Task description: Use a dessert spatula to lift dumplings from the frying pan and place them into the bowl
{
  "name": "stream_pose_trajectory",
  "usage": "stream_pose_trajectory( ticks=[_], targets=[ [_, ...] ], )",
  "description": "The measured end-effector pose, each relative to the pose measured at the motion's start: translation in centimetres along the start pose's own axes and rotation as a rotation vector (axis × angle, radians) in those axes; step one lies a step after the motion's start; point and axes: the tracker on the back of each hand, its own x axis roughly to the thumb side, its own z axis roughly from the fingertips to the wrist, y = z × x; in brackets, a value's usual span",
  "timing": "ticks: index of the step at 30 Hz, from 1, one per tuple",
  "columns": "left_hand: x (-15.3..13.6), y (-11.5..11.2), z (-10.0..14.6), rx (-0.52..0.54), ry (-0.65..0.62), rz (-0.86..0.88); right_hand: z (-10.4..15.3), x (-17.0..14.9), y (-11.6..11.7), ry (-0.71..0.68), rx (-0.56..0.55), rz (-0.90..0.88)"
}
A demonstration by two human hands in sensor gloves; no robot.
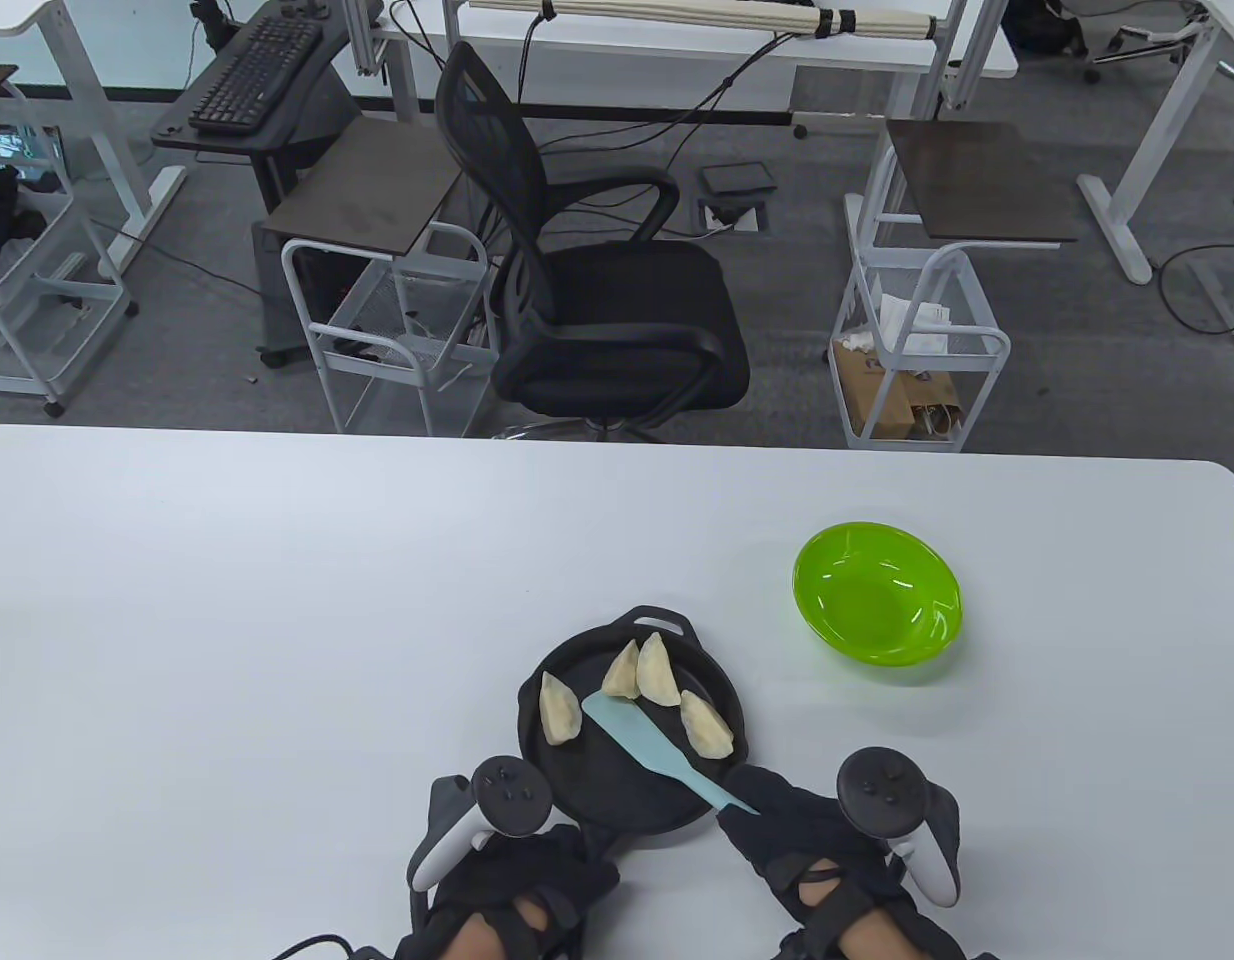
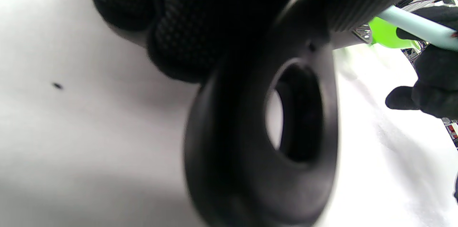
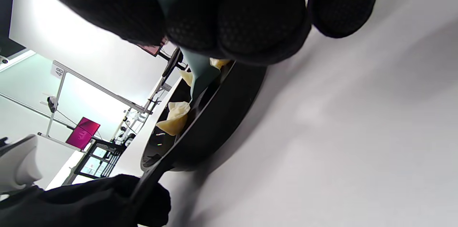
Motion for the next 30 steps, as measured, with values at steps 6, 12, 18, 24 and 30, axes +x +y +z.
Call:
stream_pose_trajectory(
  ticks=[6,12,18,24,30],
  targets=[
    [0.0,0.1,-0.1,-0.004,0.0,0.004,0.2,-0.5,-0.4,0.014,0.031,-0.147],
    [-0.1,0.1,-0.1,-0.005,0.001,0.003,0.4,-0.3,-0.4,-0.017,0.039,-0.184],
    [-0.1,0.1,-0.2,-0.005,0.002,0.004,0.7,1.1,-0.4,-0.142,-0.003,-0.012],
    [-0.1,0.1,-0.2,-0.004,0.003,0.002,1.7,2.6,-0.3,-0.238,-0.137,0.174],
    [-0.1,0.1,-0.2,-0.004,0.004,-0.002,3.1,4.8,0.0,-0.362,-0.327,0.498]
  ],
)
